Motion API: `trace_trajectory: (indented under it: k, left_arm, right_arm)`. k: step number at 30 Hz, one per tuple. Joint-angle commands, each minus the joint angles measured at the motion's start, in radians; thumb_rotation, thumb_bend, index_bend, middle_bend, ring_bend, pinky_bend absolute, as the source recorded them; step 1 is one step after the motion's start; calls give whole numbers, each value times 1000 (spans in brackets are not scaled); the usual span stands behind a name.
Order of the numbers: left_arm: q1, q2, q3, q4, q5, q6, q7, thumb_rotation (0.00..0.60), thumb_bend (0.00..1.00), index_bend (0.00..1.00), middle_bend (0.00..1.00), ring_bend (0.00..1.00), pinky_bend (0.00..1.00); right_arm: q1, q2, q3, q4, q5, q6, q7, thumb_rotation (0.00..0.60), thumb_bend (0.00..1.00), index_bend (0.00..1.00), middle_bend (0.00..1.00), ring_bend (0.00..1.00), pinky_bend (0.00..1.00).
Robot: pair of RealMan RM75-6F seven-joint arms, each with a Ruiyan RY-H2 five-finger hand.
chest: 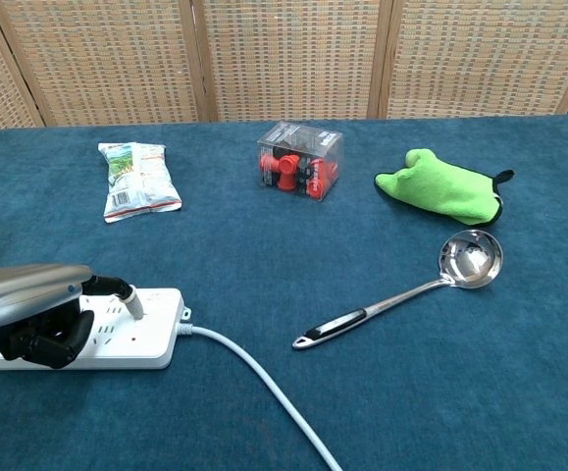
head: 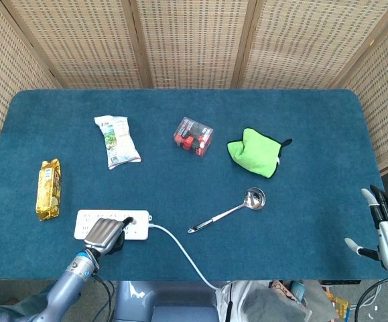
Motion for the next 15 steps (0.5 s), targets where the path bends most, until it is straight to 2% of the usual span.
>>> trace_trajectory:
  k: [1, 6, 10, 11, 12, 13, 15]
  left_arm:
    - [-6, -3, 4, 4, -8, -2, -4, 600, 1000, 262, 1000, 1000, 1000]
    - [-7, 0, 3, -3, 9, 11, -25, 600, 1000, 262, 1000, 1000, 1000]
    - [31, 64, -21, -62, 133, 94, -119, 600, 998, 261, 1000, 1000, 1000]
    - [43, 88, -26, -74, 171, 114, -151, 600, 964, 260, 1000, 1000, 1000]
    - [51, 108, -30, -81, 203, 130, -176, 600, 898, 258, 999, 1000, 1000]
    - [65, 133, -34, -83, 251, 156, -211, 600, 756, 251, 990, 999, 1000]
    - [99, 180, -39, -77, 345, 215, -289, 600, 244, 207, 900, 937, 970]
  right_arm:
    - [0, 0, 0, 0, 0, 0, 1, 600, 0, 0, 0, 0, 0]
    - [-1, 1, 1, 0, 0, 2, 4, 600, 0, 0, 0, 0, 0]
    - [1, 0, -1, 1, 0, -3, 5, 600, 0, 0, 0, 0, 0]
    - [2, -1, -1, 1, -2, -4, 4, 600, 0, 0, 0, 0, 0]
    - [2, -1, -1, 0, -3, -4, 3, 600, 0, 0, 0, 0, 0]
    - [3, -1, -2, -1, -4, -4, 1, 600, 0, 0, 0, 0, 0]
    - [3, -1, -4, -3, -7, -4, -3, 600, 0, 0, 0, 0, 0]
